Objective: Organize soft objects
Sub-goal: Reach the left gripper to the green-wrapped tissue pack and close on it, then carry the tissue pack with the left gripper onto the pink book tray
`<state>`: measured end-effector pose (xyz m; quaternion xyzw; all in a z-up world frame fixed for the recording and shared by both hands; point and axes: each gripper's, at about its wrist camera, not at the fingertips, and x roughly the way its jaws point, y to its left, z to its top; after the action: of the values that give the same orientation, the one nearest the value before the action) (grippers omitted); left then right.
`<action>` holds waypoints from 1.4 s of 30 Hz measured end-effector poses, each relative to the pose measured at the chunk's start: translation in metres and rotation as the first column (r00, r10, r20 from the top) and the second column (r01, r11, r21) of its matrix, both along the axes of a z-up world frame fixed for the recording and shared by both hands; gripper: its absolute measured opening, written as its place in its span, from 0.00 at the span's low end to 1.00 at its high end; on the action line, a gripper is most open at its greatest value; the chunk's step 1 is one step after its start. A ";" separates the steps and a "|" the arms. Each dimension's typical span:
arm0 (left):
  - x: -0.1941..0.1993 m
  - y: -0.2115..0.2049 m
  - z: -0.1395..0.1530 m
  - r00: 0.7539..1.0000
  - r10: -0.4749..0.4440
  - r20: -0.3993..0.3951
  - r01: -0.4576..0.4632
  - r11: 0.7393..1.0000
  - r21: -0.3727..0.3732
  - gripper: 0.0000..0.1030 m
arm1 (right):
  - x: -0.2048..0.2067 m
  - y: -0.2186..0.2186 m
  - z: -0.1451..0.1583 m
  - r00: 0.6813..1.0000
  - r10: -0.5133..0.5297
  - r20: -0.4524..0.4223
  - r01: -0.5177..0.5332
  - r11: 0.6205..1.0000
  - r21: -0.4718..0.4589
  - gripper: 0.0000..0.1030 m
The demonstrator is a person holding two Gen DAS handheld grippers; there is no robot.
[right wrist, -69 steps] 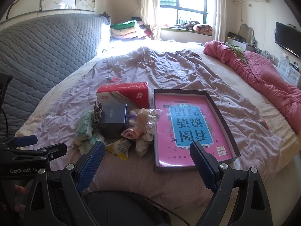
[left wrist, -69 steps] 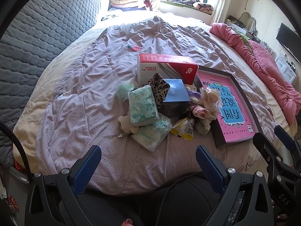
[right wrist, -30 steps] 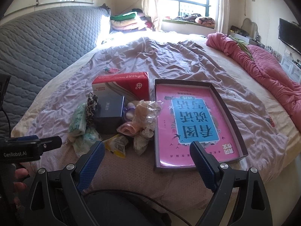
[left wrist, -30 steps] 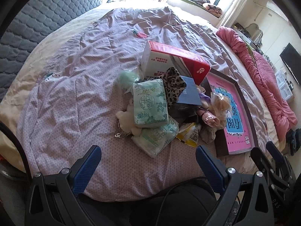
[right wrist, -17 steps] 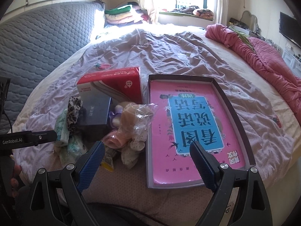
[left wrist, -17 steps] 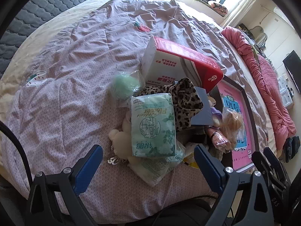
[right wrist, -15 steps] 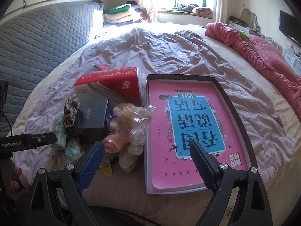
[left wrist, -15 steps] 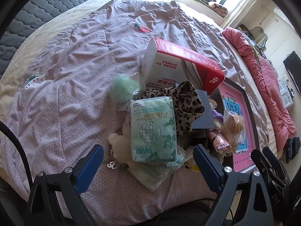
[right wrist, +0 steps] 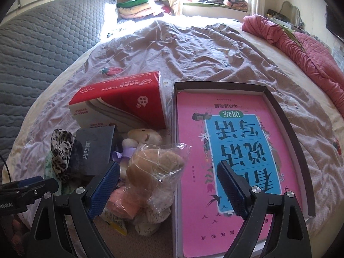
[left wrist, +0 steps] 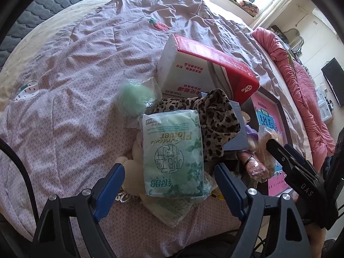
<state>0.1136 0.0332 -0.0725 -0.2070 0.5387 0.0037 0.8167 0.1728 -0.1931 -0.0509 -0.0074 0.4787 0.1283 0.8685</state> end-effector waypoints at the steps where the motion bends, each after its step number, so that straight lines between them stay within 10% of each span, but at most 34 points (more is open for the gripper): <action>1: 0.000 0.001 -0.001 1.000 -0.001 0.001 0.001 1.000 0.001 0.80 | 0.001 0.001 -0.002 1.000 0.002 -0.001 -0.002 1.000 -0.007 0.89; 8: 0.002 0.005 -0.003 1.000 -0.011 0.002 0.011 0.999 -0.041 0.68 | 0.002 0.003 -0.002 0.999 0.032 0.016 -0.032 0.999 0.020 0.63; 13: 0.001 0.007 -0.005 1.000 -0.016 0.012 0.017 0.995 -0.096 0.50 | -0.005 0.005 0.008 0.996 0.056 0.064 -0.058 0.998 0.032 0.60; 42: -0.015 -0.019 0.079 0.979 -0.067 0.195 0.077 0.996 -0.048 0.47 | -0.048 -0.042 0.078 0.981 -0.004 0.193 -0.017 0.994 0.107 0.60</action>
<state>0.0985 0.0138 0.0067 -0.2091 0.4639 -0.0607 0.8587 0.1250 -0.2349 0.0269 0.0256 0.3848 0.1555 0.9094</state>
